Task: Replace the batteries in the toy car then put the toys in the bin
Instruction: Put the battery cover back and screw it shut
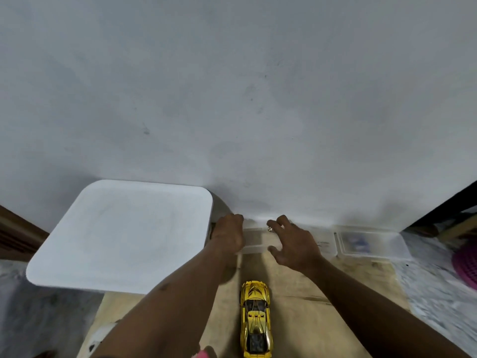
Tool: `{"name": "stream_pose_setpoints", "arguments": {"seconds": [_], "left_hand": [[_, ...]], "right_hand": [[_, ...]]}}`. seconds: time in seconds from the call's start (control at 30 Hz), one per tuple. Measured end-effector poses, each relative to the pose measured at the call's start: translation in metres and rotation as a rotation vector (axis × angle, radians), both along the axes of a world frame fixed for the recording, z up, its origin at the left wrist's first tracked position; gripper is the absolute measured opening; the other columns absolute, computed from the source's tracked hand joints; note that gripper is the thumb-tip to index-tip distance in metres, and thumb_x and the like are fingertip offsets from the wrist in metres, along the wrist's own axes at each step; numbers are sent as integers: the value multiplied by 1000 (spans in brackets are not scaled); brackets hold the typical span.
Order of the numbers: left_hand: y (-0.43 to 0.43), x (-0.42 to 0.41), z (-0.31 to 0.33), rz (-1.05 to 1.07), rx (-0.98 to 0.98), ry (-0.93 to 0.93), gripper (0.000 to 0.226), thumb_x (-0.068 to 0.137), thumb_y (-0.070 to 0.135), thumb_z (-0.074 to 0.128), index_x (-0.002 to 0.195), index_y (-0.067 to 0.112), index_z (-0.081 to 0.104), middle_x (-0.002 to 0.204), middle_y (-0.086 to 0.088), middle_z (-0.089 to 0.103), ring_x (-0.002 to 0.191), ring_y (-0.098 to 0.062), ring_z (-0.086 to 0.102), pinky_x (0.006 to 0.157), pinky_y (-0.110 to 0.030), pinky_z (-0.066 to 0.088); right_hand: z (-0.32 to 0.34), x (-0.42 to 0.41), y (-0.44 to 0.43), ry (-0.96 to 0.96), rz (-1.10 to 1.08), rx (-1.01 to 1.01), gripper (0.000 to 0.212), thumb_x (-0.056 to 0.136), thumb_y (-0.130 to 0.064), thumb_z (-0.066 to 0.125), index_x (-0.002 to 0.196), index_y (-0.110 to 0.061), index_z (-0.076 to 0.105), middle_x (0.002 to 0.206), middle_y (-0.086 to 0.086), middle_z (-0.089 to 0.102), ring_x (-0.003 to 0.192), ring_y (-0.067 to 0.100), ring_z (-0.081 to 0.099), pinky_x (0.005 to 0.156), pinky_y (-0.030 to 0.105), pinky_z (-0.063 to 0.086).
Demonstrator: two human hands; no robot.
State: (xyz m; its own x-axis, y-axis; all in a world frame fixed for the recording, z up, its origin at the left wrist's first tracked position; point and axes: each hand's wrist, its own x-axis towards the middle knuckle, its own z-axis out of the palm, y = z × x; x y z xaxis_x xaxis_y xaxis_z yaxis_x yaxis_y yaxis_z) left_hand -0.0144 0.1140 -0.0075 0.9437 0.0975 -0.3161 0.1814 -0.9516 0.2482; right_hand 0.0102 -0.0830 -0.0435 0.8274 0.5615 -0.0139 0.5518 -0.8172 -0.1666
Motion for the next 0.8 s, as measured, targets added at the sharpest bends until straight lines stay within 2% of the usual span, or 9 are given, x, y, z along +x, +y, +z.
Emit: {"name": "stream_pose_setpoints", "arguments": {"seconds": [0.1, 0.2, 0.27, 0.37, 0.47, 0.57, 0.67, 0.73, 0.8], "left_hand": [[2, 11, 16, 7, 3, 26, 41, 82, 5, 58, 123, 10, 60, 120, -11, 63, 109, -31, 64, 89, -38, 57], [5, 22, 28, -24, -18, 39, 46, 85, 8, 57, 130, 10, 57, 128, -12, 57, 115, -32, 61, 94, -41, 55], [7, 28, 32, -36, -21, 48, 46, 86, 9, 58, 132, 11, 55, 132, -11, 53, 119, -30, 59, 97, -41, 53], [9, 34, 34, -53, -16, 40, 44, 86, 7, 59, 130, 12, 58, 131, -11, 55, 116, -28, 60, 95, -37, 53], [10, 37, 32, -61, -11, 52, 43, 86, 5, 60, 129, 12, 59, 130, -9, 57, 115, -26, 60, 93, -35, 54], [10, 40, 30, -49, -22, 56, 40, 85, 1, 61, 123, 12, 64, 125, -7, 61, 112, -25, 62, 90, -33, 55], [10, 40, 29, -41, -33, 47, 39, 85, 1, 63, 123, 11, 65, 124, -8, 62, 109, -25, 63, 90, -33, 55], [10, 38, 28, -38, -42, 36, 39, 86, 1, 63, 124, 11, 64, 124, -8, 62, 109, -26, 62, 90, -33, 55], [9, 35, 28, -43, -44, 31, 41, 85, 2, 63, 124, 11, 63, 125, -8, 62, 111, -26, 61, 90, -33, 54]], "right_hand": [[7, -6, -14, -54, 43, 189, 45, 86, -33, 57, 130, -23, 54, 115, -2, 53, 86, 15, 62, 55, 23, 48], [13, -7, -17, -109, 158, 251, 39, 87, -20, 54, 126, -20, 60, 107, 0, 58, 74, 12, 59, 51, 20, 48], [10, -7, -12, -94, 226, 214, 36, 91, -21, 50, 125, -19, 63, 103, 0, 62, 72, 13, 60, 55, 17, 44], [0, -2, 4, -49, 279, 136, 30, 92, -16, 54, 119, -17, 67, 107, 3, 68, 88, 20, 66, 68, 29, 54], [-8, 4, 30, -13, 330, 85, 28, 88, -6, 58, 110, -15, 73, 105, 5, 71, 93, 26, 66, 73, 34, 53], [-13, 10, 56, 83, 257, 45, 36, 90, -7, 57, 120, -20, 70, 112, 8, 70, 97, 27, 66, 80, 35, 54], [-20, 14, 67, 130, 213, 51, 33, 91, -10, 59, 121, -21, 70, 114, 8, 71, 97, 25, 68, 85, 36, 56], [-20, 11, 63, 102, 215, 76, 28, 90, -12, 59, 114, -18, 73, 108, 7, 72, 94, 25, 68, 80, 35, 57], [-15, 7, 50, -12, 233, 180, 19, 87, -14, 61, 101, -15, 75, 95, 6, 72, 84, 24, 67, 66, 32, 56]]}}
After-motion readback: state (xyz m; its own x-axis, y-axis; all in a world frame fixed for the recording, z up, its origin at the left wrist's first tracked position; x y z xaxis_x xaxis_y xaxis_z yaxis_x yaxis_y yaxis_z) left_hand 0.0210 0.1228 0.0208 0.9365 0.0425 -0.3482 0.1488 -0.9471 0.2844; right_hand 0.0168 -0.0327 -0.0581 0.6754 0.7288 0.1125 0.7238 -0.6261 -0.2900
